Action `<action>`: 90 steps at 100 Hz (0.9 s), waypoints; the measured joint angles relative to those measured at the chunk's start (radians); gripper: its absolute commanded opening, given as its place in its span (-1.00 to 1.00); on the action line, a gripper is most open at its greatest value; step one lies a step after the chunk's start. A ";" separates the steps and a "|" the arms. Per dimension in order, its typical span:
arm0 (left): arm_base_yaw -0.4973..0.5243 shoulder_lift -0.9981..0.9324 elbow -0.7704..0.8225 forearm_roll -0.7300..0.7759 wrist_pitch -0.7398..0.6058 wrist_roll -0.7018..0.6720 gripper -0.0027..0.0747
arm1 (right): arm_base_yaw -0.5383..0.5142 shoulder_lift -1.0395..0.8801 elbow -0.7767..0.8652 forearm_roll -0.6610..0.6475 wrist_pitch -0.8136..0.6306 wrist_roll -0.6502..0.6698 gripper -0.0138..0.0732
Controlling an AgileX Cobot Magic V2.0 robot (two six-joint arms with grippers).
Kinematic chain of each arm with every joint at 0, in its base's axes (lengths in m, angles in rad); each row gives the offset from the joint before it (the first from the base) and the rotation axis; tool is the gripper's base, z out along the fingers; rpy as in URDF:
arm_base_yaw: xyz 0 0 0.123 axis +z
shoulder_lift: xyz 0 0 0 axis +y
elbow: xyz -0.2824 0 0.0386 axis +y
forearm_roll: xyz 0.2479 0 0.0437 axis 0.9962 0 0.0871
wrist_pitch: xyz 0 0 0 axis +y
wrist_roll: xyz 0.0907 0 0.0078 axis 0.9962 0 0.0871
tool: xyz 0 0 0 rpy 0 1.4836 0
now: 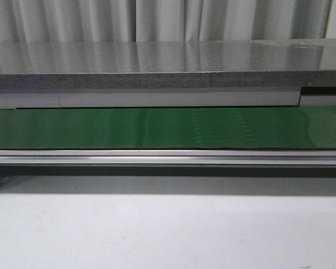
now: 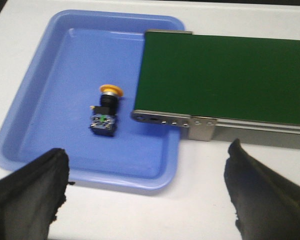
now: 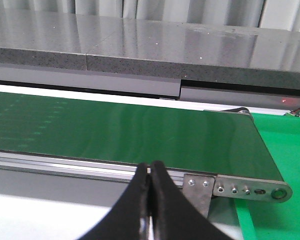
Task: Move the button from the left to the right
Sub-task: 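Move the left gripper down toward the yellow push button in the blue tray, then grasp the yellow push button with the left gripper and lift it over the belt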
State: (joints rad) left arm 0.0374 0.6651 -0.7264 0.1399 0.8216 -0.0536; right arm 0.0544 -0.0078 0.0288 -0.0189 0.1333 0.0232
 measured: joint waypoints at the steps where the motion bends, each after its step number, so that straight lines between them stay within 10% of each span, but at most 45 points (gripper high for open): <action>1: 0.005 0.005 -0.005 0.002 0.004 0.000 0.63 | 0.000 0.000 0.000 0.000 0.000 0.000 -0.96; 37: 0.269 0.397 -0.115 0.026 -0.046 -0.011 0.63 | 0.000 0.000 0.000 0.000 0.000 0.000 -0.96; 90: 0.287 0.943 -0.422 -0.042 -0.083 0.066 0.63 | 0.000 0.000 0.000 0.000 0.000 0.000 -0.96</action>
State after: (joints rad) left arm 0.3248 1.6082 -1.1483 0.0983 0.7385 0.0125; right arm 0.0544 -0.0078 0.0288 -0.0189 0.1333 0.0232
